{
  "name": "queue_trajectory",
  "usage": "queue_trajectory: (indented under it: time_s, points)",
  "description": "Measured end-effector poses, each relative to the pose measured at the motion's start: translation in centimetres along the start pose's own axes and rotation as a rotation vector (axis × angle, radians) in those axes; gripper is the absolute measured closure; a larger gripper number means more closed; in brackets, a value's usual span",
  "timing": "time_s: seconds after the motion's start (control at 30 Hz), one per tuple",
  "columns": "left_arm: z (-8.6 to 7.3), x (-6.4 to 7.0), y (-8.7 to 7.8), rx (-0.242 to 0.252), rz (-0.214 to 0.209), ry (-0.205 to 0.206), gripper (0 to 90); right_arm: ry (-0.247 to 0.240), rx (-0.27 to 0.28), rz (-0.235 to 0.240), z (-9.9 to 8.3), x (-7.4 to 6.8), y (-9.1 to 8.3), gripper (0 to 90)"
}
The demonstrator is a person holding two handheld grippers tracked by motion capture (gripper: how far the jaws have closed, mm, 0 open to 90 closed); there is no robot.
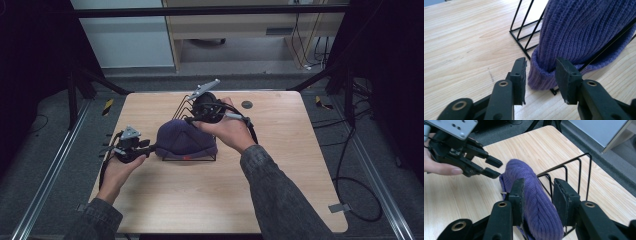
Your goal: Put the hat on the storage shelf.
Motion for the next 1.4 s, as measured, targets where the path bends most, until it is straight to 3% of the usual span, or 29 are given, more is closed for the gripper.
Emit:
queue_trajectory:
  time_s: [0.4, 0.7, 0.83, 1.4]
  points:
    - [-0.8, -0.9, -1.3, -0.013, 0.094, -0.048, 37.2, 0.026, 0.022, -0.021, -0.7, 1.0, -1.9, 54.9]
    - [-2.8, -1.0, -0.6, -0.081, 0.098, -0.079, 16.6, 0.055, 0.031, -0.047, -1.5, 2.1, -3.0, 43.5]
    - [-3.6, -1.5, -0.6, -0.095, 0.108, -0.111, 12.8, 0.065, 0.046, -0.067, -2.0, 2.6, -3.5, 37.8]
    - [-6.2, -2.0, 0.3, -0.182, 0.091, -0.117, 6.5, 0.149, 0.132, -0.182, -5.0, 6.6, -7.4, 14.4]
Point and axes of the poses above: each handheld gripper's, and its own axes: y roughly forward along the jaws, z roughly out of its top, x roughly to its right, the point moved 8 cm from there along y, roughly forward along the jaws, and after that the axes turned 15 degrees about y, right-handed, at the moved point
